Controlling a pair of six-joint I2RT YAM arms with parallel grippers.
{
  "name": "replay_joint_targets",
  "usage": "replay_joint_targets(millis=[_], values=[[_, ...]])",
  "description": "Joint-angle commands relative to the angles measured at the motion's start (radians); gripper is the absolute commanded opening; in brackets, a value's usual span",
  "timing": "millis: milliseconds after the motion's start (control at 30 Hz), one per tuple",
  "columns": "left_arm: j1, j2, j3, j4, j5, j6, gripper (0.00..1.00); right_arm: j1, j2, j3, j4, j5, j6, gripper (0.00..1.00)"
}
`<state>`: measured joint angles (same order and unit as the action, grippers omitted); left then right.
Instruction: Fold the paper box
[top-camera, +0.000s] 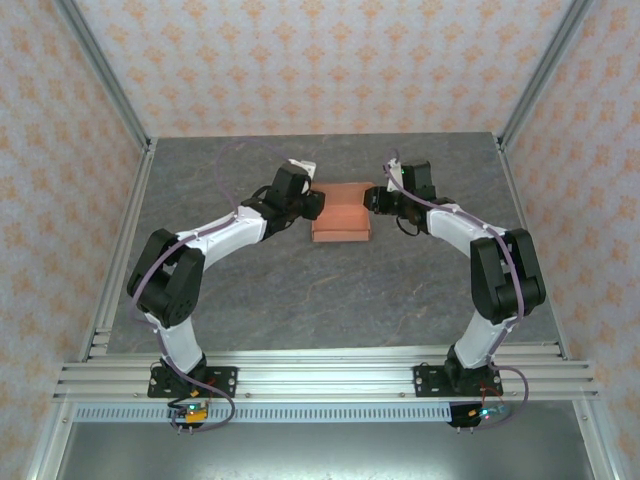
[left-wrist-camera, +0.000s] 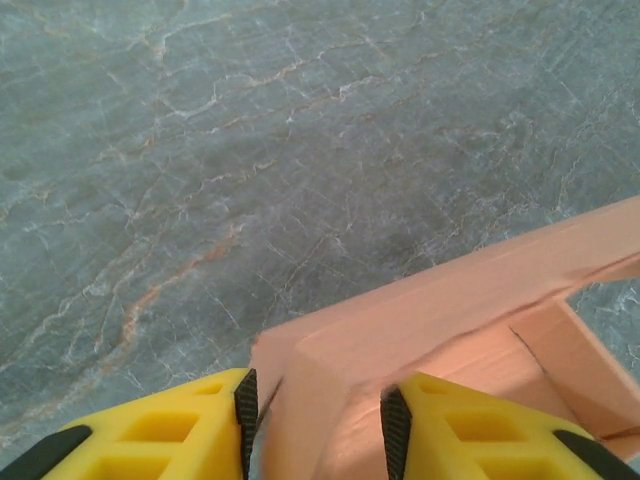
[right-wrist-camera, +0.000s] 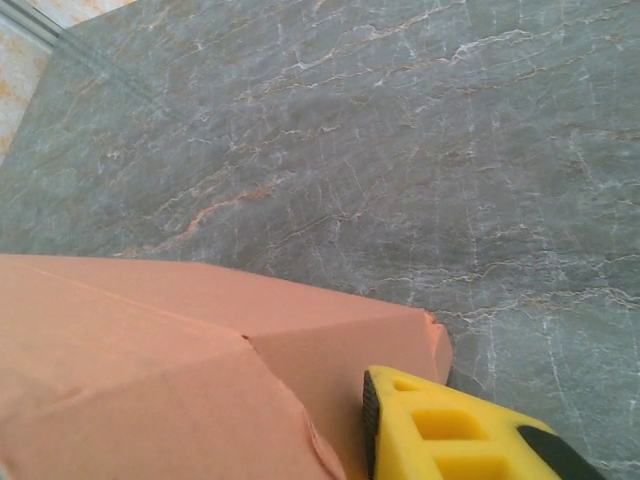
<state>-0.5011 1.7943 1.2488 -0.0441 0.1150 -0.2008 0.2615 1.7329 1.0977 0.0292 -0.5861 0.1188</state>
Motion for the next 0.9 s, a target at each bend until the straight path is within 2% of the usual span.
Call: replay_joint_targets(millis=[0, 333, 867], values=[[0.011, 0.006, 0.017, -0.054, -0.011, -0.021, 0.42, 0.005, -0.025, -0.014, 0.004, 0.035, 0.022, 0.27], [0.053, 0.016, 0.049, -0.093, -0.025, -0.006, 0.48, 0.007, -0.037, -0.022, 0.014, 0.018, 0.030, 0.25], [0.043, 0.075, 0.125, -0.100, 0.080, -0.008, 0.34, 0.036, -0.030, -0.036, 0.038, 0.026, 0.055, 0.22]])
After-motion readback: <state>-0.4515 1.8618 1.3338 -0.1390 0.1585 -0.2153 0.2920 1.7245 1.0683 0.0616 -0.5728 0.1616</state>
